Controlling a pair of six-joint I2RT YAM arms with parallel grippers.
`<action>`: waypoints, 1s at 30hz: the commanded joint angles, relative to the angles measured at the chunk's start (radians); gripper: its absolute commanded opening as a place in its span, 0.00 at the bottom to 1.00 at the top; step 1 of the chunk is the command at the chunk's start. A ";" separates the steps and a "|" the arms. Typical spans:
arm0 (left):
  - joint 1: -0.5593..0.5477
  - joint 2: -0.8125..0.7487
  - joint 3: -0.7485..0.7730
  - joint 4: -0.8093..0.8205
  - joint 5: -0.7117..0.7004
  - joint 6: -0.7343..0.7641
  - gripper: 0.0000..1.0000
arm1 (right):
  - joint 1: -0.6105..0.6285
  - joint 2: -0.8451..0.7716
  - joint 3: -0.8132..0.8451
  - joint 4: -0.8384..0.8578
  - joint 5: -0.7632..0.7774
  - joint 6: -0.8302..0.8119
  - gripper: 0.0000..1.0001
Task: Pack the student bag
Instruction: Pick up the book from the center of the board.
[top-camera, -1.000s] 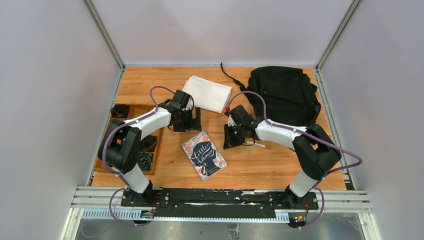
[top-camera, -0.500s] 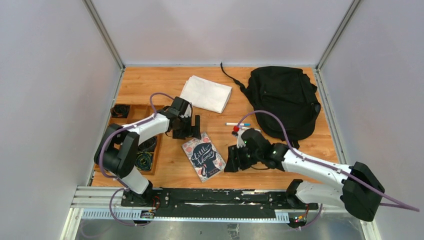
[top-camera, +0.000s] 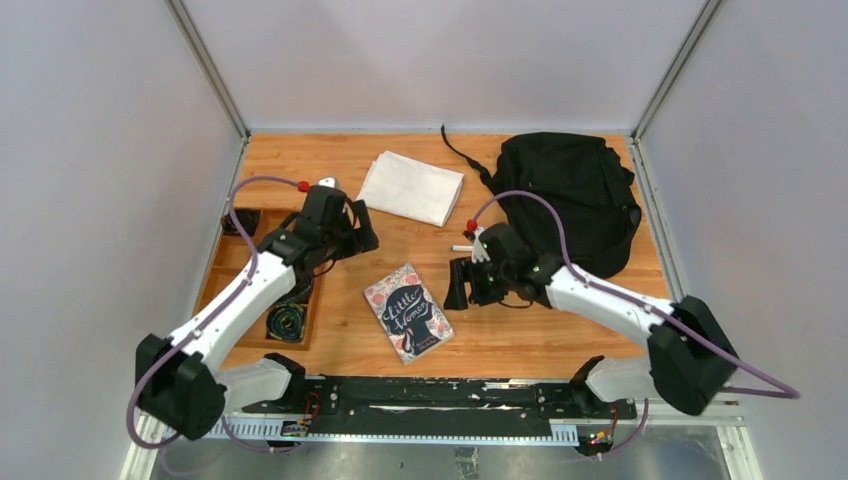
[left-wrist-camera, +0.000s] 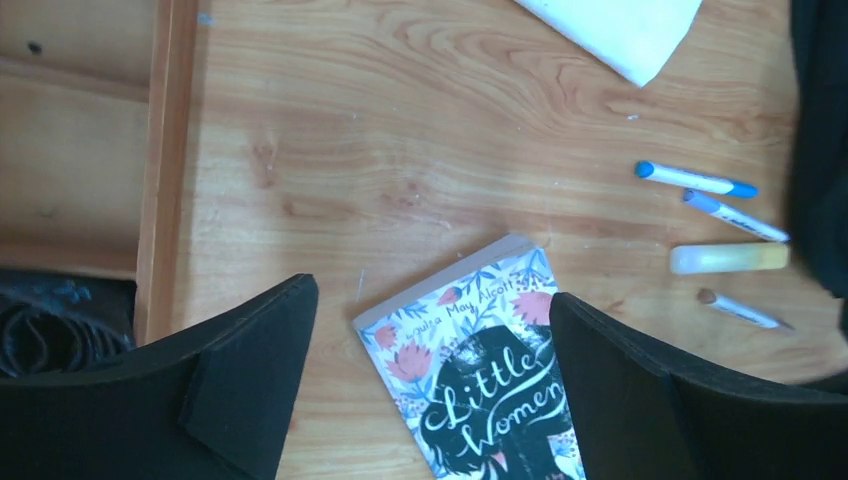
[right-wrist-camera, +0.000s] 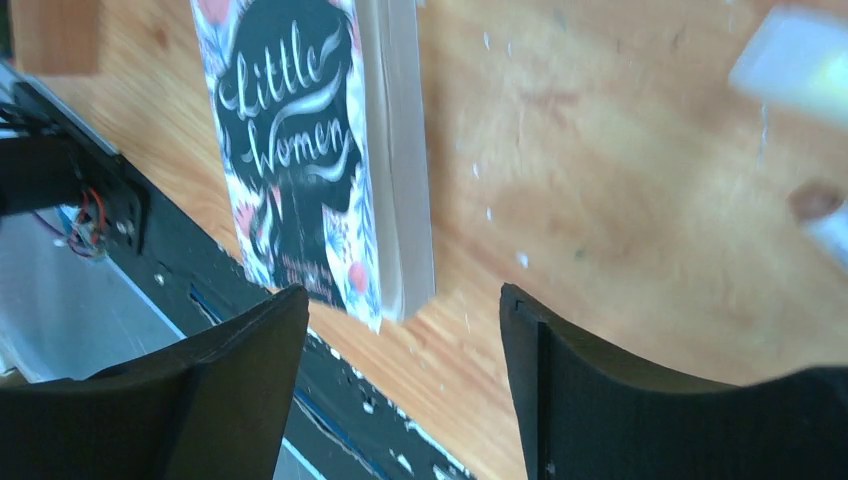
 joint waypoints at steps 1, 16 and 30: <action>-0.025 -0.112 -0.181 -0.004 0.001 -0.185 0.93 | -0.084 0.181 0.138 0.025 -0.250 -0.140 0.74; -0.117 -0.172 -0.588 0.493 0.354 -0.450 0.89 | -0.023 0.545 0.247 0.140 -0.423 -0.112 0.56; -0.119 -0.125 -0.577 0.559 0.388 -0.380 0.89 | -0.022 0.474 0.226 0.183 -0.397 0.009 0.00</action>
